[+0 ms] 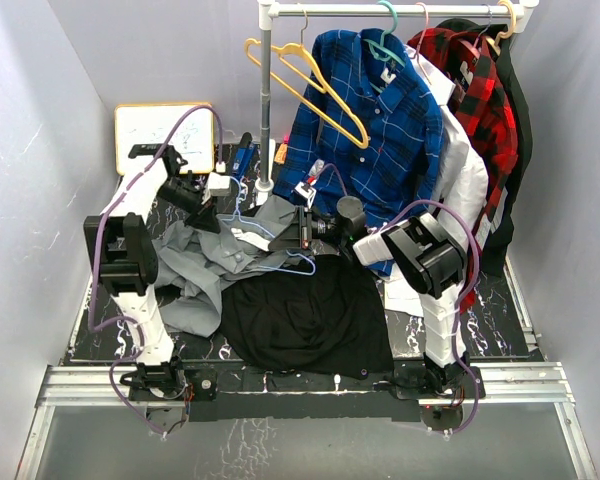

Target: Place the shirt on the hanger

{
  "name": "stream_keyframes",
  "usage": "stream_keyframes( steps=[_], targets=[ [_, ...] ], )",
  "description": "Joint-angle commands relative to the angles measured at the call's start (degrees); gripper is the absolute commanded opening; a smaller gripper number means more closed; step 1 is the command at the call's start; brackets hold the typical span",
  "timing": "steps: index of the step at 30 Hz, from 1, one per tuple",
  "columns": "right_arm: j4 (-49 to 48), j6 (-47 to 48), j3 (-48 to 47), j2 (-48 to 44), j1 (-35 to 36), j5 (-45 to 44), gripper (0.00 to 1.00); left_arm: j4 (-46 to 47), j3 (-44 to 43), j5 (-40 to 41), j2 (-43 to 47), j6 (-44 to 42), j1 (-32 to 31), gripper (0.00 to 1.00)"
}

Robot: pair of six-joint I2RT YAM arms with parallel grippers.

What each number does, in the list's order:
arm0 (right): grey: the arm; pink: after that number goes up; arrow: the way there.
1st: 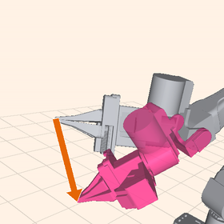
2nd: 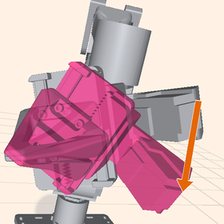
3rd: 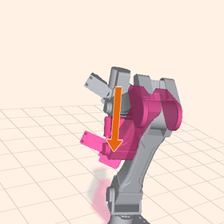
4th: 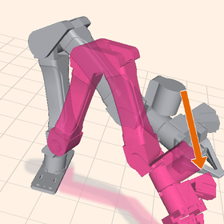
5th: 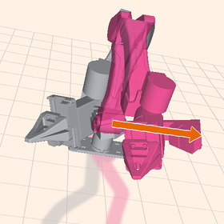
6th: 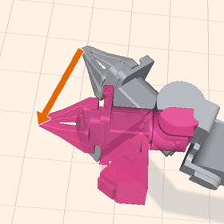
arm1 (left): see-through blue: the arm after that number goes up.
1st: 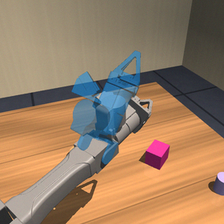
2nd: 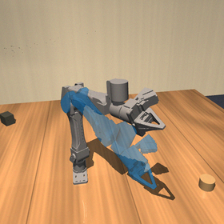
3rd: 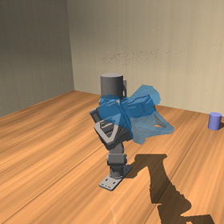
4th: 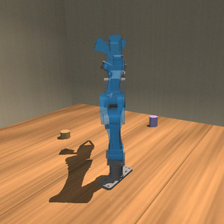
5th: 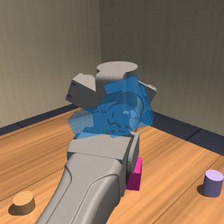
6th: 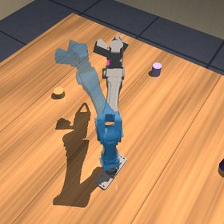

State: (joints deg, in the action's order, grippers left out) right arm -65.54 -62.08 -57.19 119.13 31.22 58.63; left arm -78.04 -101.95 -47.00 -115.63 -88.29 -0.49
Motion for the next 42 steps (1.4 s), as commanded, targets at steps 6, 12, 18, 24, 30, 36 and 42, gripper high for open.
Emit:
stream_keyframes(
  steps=[6,12,18,24,30,36,42],
  targets=[
    [16.5,12.9,0.8,-18.0,0.3,-5.8,0.97,-4.4,0.6,-11.4,21.0,5.2,-1.3,0.00],
    [50.4,30.8,4.3,-42.7,0.4,-16.1,0.98,-3.0,3.0,-12.5,30.9,7.4,-1.3,0.00],
    [71.5,35.0,7.7,-63.9,0.3,-28.4,0.98,-4.4,5.9,-10.8,34.8,6.9,-1.3,0.00],
    [77.8,30.5,12.5,-71.3,0.1,-34.4,0.98,-4.4,5.2,-12.9,37.0,7.3,-1.3,0.00],
    [66.9,10.2,24.2,-78.8,0.2,-40.4,0.80,-4.4,4.8,-14.6,40.2,7.7,-1.3,0.00],
    [42.8,-12.2,36.6,-81.6,0.1,-39.8,0.78,-4.4,5.7,-15.2,42.4,8.0,-1.3,0.00],
    [55.5,11.6,30.5,-79.7,1.3,-43.5,0.81,-4.4,7.0,-15.9,43.1,8.2,-1.3,0.00]
  ],
)
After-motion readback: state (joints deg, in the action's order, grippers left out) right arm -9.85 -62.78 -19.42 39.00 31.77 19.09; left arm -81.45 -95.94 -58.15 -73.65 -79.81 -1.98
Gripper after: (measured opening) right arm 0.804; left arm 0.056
